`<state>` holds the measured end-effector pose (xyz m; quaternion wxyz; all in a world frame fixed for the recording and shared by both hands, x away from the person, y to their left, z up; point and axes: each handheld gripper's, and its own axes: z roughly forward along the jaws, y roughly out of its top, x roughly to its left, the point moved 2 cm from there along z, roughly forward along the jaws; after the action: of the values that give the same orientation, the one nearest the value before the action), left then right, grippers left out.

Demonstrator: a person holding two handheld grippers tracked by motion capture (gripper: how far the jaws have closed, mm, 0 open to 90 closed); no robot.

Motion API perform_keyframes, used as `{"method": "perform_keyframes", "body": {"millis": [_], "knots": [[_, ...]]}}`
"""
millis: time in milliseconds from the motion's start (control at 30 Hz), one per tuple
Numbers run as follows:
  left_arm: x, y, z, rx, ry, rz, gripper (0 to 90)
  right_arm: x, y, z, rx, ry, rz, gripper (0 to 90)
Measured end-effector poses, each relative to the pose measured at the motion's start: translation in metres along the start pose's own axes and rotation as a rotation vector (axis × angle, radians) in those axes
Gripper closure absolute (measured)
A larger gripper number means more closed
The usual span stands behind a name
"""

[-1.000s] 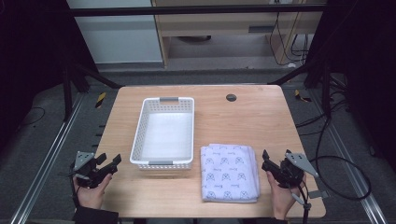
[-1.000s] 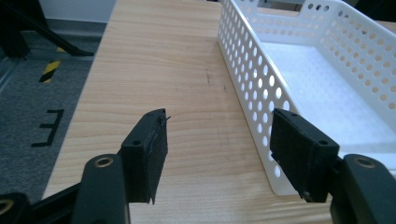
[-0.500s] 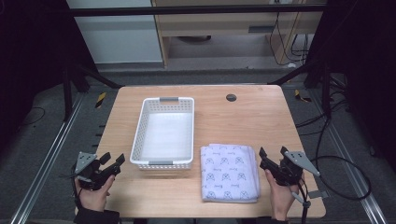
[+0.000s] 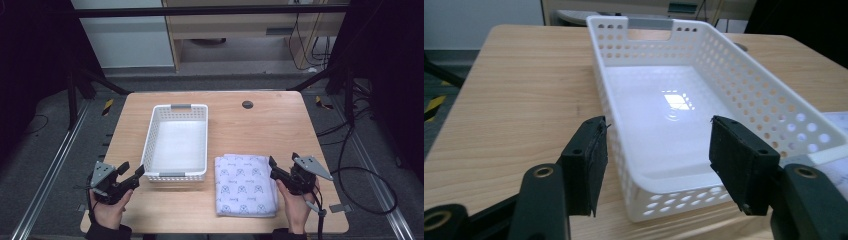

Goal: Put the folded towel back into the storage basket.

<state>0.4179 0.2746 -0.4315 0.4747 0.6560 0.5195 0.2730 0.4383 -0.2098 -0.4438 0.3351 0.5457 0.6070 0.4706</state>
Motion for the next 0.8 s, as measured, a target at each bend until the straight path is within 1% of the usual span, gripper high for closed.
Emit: {"method": "perform_keyframes", "body": {"millis": [100,200,300,333,433,600,667,800], "knots": [[-0.009,0.002,0.003,0.003,-0.023,0.01,39.8,0.002,0.005,0.001,0.013,0.012,-0.002,19.6],[-0.021,0.004,0.006,0.005,-0.045,0.02,39.9,0.003,0.012,0.001,0.016,0.026,-0.015,19.2],[-0.033,0.009,0.008,0.005,-0.059,0.045,40.0,0.003,0.017,-0.001,0.01,0.04,-0.01,19.0],[-0.036,0.01,0.008,0.005,-0.061,0.052,40.0,0.002,0.019,-0.001,0.014,0.05,-0.011,18.9],[-0.048,0.015,0.01,0.003,-0.073,0.079,40.0,0.0,0.023,0.0,0.03,0.06,-0.02,18.7],[-0.065,0.025,0.016,0.0,-0.109,0.08,40.2,-0.004,0.028,0.002,0.052,0.074,-0.012,18.8],[-0.074,0.029,0.02,-0.003,-0.12,0.077,40.3,-0.005,0.029,0.003,0.06,0.077,-0.014,18.9],[-0.092,0.035,0.029,-0.005,-0.147,0.084,40.7,-0.005,0.031,0.008,0.068,0.083,-0.018,19.4]]}}
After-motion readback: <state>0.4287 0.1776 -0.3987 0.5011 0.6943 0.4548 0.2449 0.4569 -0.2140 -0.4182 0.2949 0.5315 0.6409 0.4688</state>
